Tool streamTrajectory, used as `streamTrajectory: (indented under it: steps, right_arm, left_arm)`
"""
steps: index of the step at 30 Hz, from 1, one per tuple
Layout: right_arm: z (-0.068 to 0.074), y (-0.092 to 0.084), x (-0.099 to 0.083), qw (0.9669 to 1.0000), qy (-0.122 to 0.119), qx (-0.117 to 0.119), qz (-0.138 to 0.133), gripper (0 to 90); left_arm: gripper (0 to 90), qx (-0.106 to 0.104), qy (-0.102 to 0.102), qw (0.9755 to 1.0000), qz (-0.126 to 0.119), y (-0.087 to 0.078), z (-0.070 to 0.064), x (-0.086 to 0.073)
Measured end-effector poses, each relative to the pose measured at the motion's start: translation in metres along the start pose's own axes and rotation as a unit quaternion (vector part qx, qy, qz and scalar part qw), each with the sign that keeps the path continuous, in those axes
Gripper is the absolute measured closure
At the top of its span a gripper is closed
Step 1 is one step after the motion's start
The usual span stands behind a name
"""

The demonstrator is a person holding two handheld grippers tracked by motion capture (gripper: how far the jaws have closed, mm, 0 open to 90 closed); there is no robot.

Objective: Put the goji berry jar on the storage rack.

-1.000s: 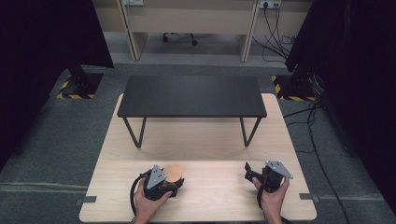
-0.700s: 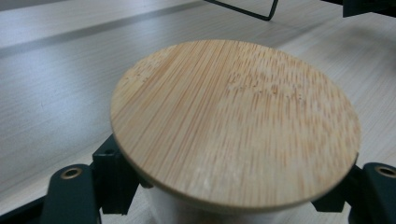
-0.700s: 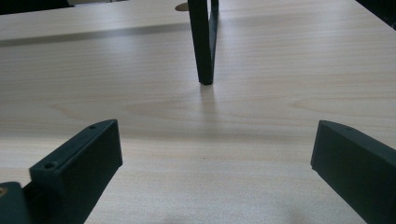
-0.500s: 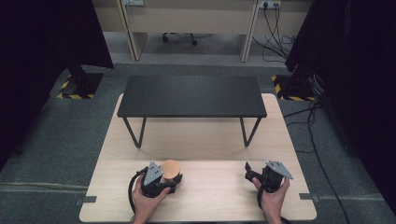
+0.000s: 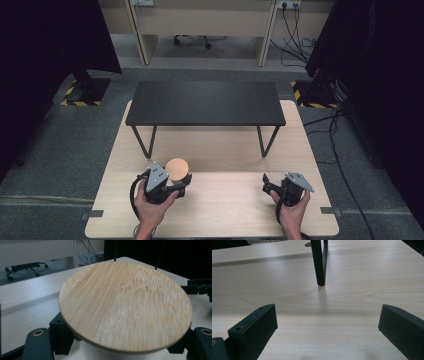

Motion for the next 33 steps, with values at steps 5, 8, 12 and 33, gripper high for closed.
streamTrajectory:
  steps: [5, 8, 12, 33]
  right_arm:
    - [0.000, 0.000, 0.000, 1.0000, 0.001, 0.001, 0.000, 2.1]
    - [-0.001, 0.000, 0.001, 1.0000, 0.002, 0.002, 0.002, 2.0]
    - [-0.001, 0.000, 0.001, 1.0000, 0.002, 0.003, 0.002, 2.0]
    - [-0.002, 0.000, 0.000, 1.0000, -0.002, 0.005, 0.001, 1.9]
  left_arm:
    - [25.7, 0.013, 0.003, 0.9999, -0.006, -0.005, -0.003, 0.016]
    - [25.7, 0.019, 0.007, 0.9998, -0.008, -0.008, -0.004, 0.025]
    - [25.7, 0.024, 0.011, 0.9996, -0.009, -0.012, -0.005, 0.035]
    - [25.7, 0.045, 0.019, 0.9985, -0.024, -0.034, 0.003, 0.105]
Point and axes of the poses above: each handheld gripper's, and its own axes: y roughly forward along the jaws, x roughly out of its top, z roughly to its left, the point moved 4 cm from there along y, roughly forward along the jaws, and after that the axes turned 14 degrees about z, right-handed, at the moved point
